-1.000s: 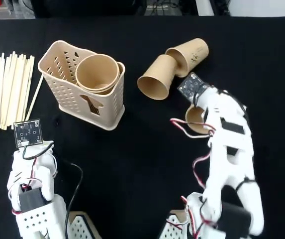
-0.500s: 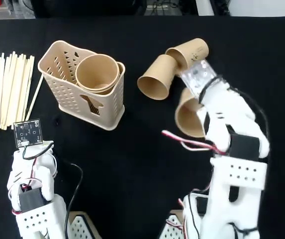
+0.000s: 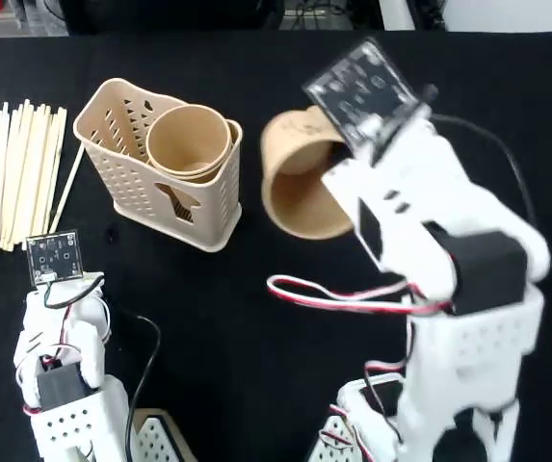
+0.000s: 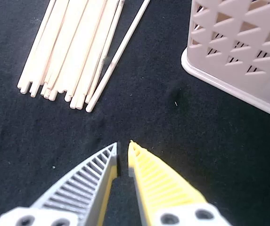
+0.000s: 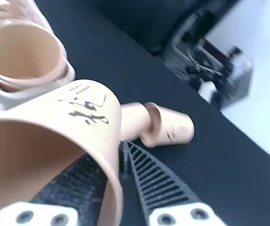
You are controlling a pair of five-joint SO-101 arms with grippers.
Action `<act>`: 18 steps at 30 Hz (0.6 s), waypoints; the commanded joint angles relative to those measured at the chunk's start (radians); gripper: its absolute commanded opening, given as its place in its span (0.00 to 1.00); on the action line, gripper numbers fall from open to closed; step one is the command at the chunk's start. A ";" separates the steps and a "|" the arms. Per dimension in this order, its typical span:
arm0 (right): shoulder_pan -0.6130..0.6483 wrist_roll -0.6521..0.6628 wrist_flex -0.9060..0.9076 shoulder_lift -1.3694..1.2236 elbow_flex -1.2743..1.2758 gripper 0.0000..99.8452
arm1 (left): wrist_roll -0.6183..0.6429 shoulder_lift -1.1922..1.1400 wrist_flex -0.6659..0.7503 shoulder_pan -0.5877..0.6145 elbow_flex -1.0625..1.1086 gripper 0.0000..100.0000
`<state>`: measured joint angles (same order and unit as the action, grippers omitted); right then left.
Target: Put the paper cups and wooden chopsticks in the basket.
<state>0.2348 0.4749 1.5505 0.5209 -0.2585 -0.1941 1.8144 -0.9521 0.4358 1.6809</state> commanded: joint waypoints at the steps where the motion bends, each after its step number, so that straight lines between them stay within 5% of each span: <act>1: 0.083 -0.038 0.057 -0.156 -0.239 0.01 | 0.003 0.009 -0.006 0.007 0.018 0.05; 9: 0.252 -0.115 0.109 -0.435 -0.578 0.01 | 0.003 0.009 -0.006 0.007 0.018 0.05; 18: 0.256 -0.110 0.087 -0.743 -0.779 0.01 | 0.003 0.009 -0.006 0.007 0.018 0.05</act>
<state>0.4772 0.3644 1.6563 -0.1665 -0.9383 -0.1941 1.8144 -0.9521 0.4358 1.6809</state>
